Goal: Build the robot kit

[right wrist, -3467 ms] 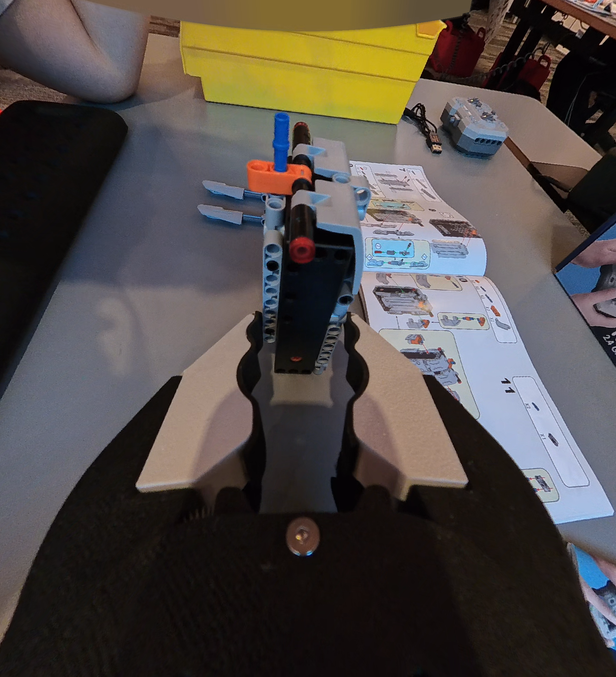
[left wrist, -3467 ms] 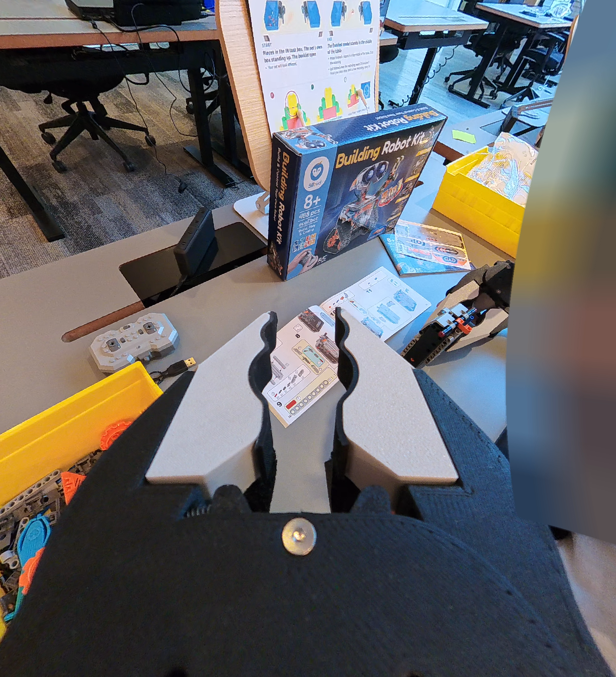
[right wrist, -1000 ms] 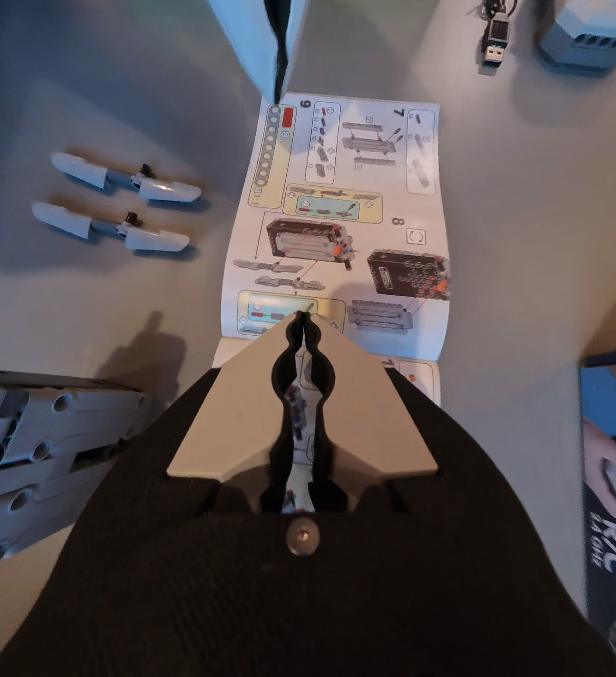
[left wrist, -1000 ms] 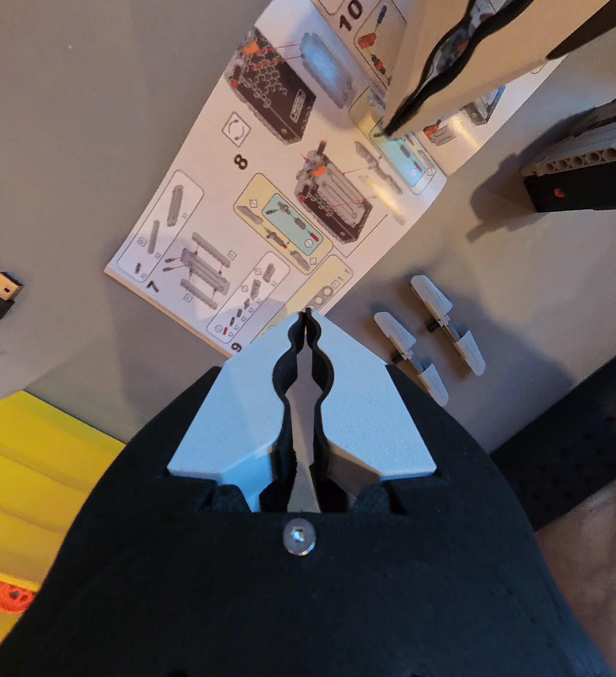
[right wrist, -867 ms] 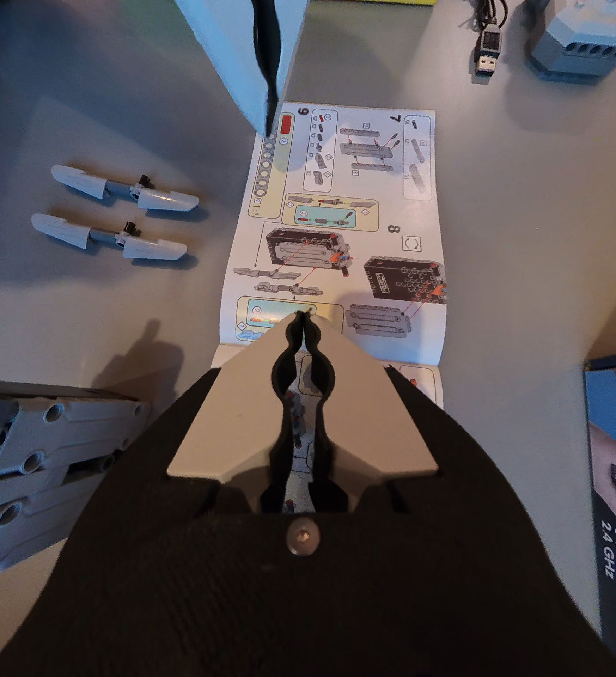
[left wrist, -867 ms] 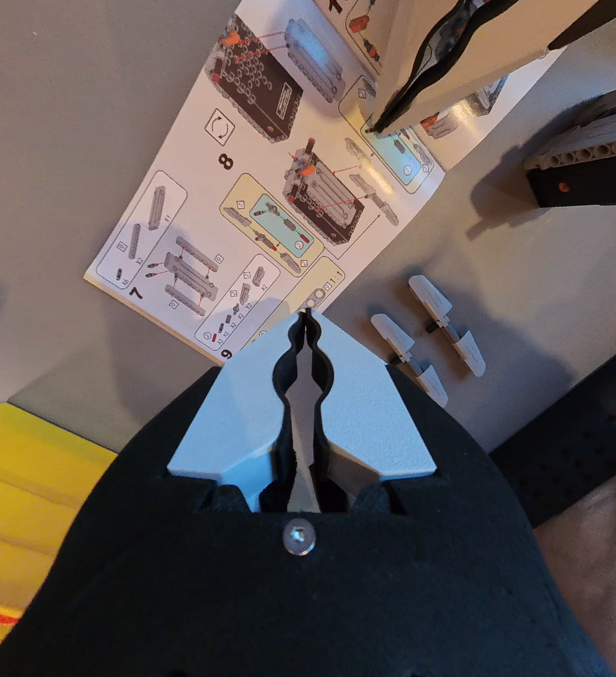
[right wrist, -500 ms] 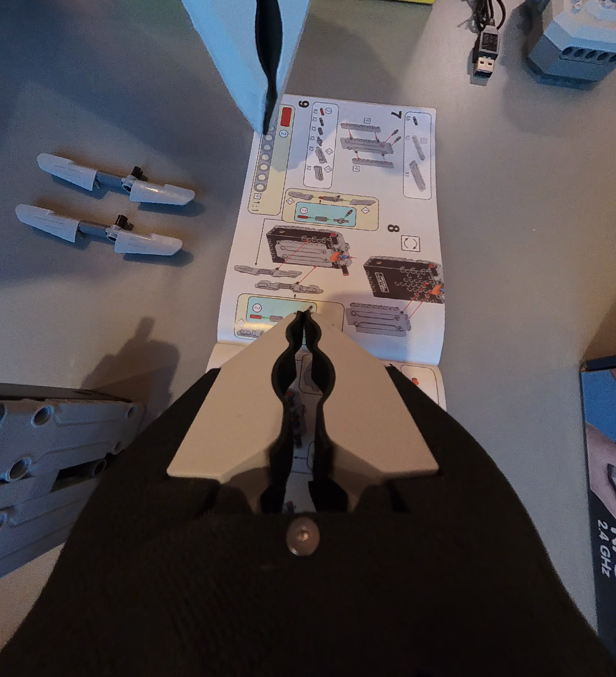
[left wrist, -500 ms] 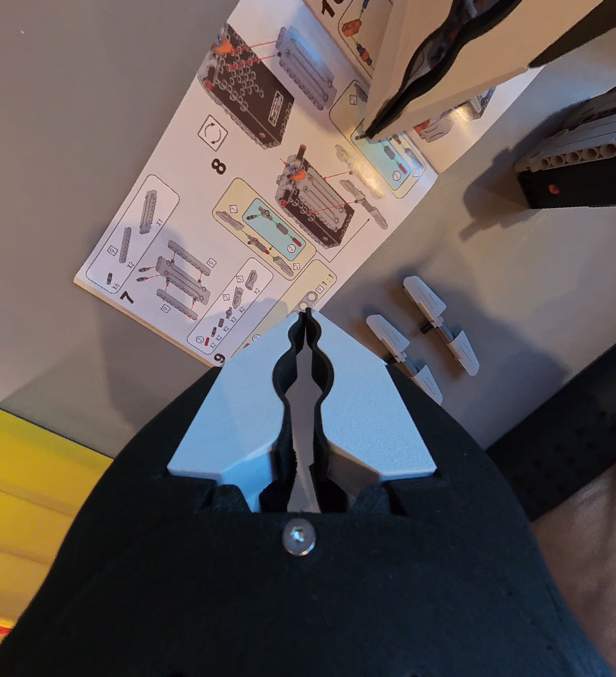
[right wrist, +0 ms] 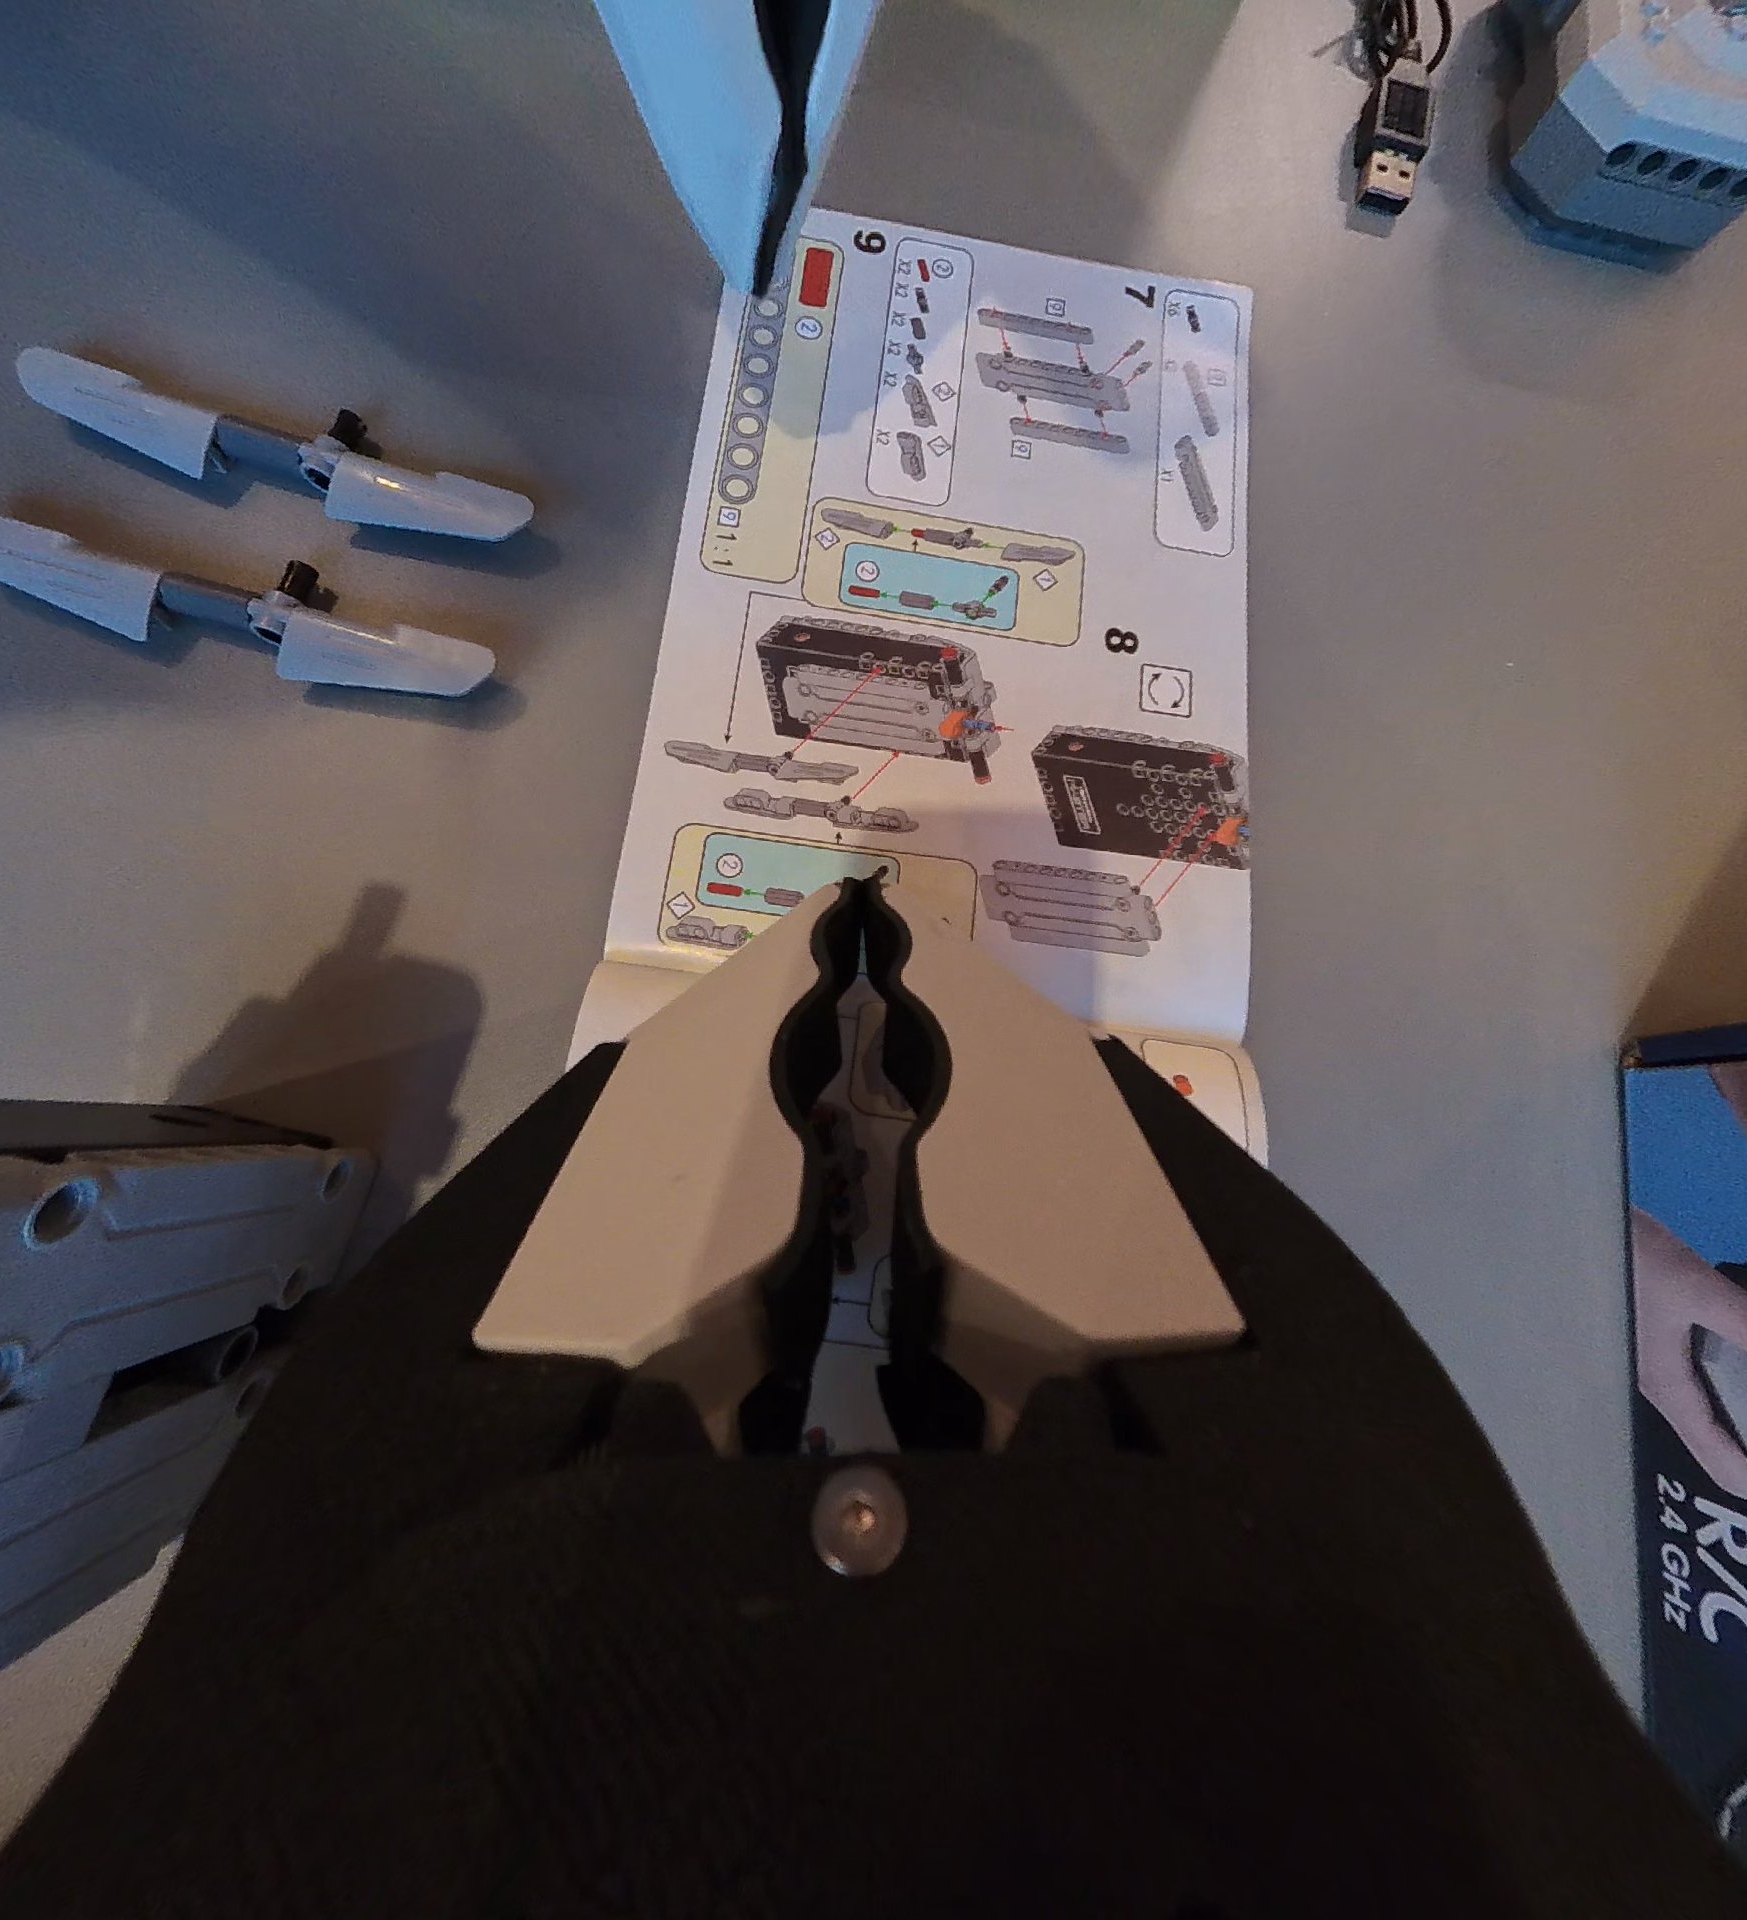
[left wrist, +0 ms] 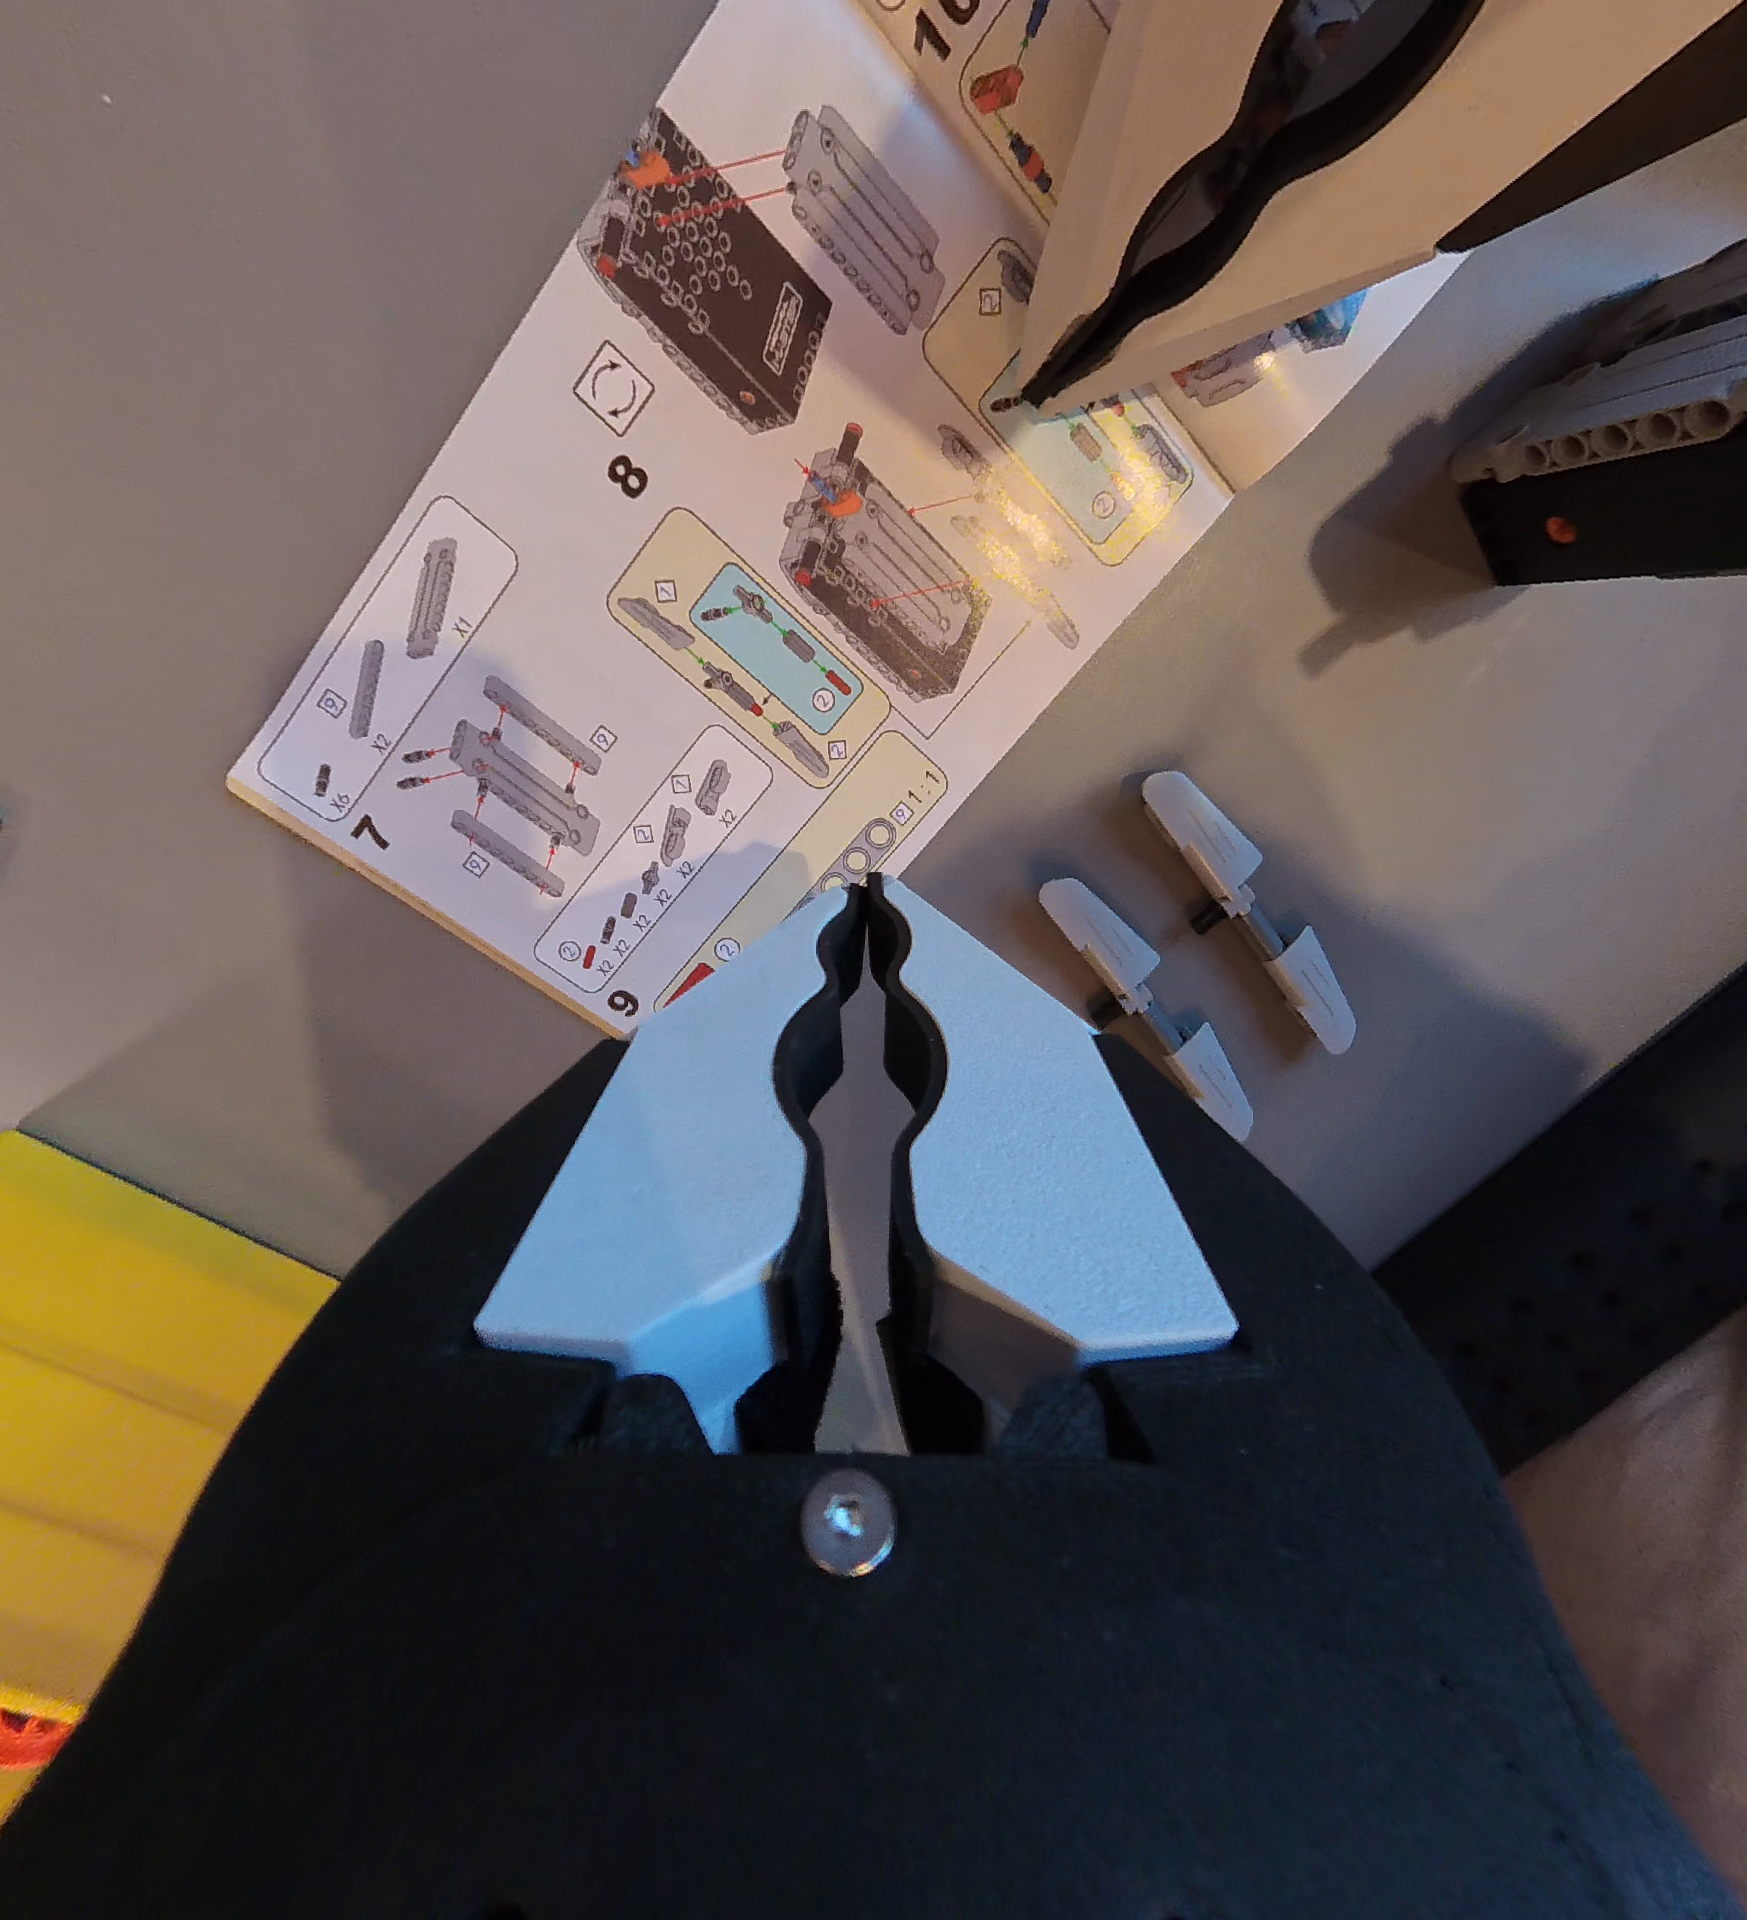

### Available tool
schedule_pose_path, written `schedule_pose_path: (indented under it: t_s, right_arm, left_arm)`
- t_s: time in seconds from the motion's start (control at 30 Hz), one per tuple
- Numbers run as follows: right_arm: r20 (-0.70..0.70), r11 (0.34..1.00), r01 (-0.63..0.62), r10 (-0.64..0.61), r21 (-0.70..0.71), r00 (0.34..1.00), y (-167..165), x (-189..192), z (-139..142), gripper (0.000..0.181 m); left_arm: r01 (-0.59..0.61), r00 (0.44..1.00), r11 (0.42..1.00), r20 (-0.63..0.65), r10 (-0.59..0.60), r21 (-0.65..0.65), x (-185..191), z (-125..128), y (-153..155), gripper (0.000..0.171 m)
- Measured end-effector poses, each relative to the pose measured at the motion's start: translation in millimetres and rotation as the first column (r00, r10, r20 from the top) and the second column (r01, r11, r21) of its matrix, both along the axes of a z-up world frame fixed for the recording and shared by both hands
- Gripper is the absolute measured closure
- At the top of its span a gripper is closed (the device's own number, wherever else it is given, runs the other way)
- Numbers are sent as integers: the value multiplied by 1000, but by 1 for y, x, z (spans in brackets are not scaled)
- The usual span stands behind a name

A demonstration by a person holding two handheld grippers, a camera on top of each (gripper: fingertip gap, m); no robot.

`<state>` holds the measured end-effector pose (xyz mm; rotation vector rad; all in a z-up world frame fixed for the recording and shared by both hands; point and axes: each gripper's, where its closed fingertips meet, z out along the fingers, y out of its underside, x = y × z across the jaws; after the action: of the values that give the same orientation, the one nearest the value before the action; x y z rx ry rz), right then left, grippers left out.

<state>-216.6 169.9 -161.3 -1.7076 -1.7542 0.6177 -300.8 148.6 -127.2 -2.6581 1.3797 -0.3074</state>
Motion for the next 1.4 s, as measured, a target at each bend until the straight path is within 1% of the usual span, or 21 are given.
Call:
schedule_pose_path:
  t_s: [0.4, 0.63, 0.77, 0.83, 0.93, 1.13, 1.23, 1.3, 1.4]
  right_arm:
    - [-22, 1000, -2, 2, -11, 1000, 0, 0, 0, 181]
    - [-36, 1000, -7, 7, -12, 999, 0, 0, 1, 181]
    - [-43, 1000, -9, 9, -13, 999, 0, 0, 1, 181]
    - [-48, 1000, -12, 11, -12, 999, 0, -1, 1, 181]
    - [-58, 1000, -14, 13, -14, 998, 0, 0, 2, 181]
    - [-64, 1000, -19, 18, -6, 998, 0, 0, 2, 181]
    - [-75, 1000, -30, 31, 8, 997, -1, 0, 5, 181]
    - [-76, 998, -43, 46, 46, 996, 1, 1, 9, 181]
    - [-13, 996, -51, 53, 76, 999, 2, 8, 7, 176]
  left_arm:
    - [-2, 1000, 1000, 5, 2, 7, -2, 4, -1, 171]
    - [-2, 1000, 1000, -1, 2, 5, -1, 1, 1, 171]
    - [-11, 1000, 1000, -11, 11, -8, -1, -8, 5, 171]
    - [-23, 1000, 1000, -9, 23, 7, 3, -12, 10, 171]
    - [3, 1000, 1000, -9, -3, 27, 12, -19, 13, 171]
    - [2, 998, 1000, -55, -3, -11, 12, -39, 12, 171]
    - [-1, 999, 1000, -51, 0, -12, 13, -40, 14, 171]
    - [-5, 999, 1000, -44, 4, -16, 14, -40, 14, 171]
    - [-5, 999, 1000, -46, 4, -12, 14, -40, 14, 171]
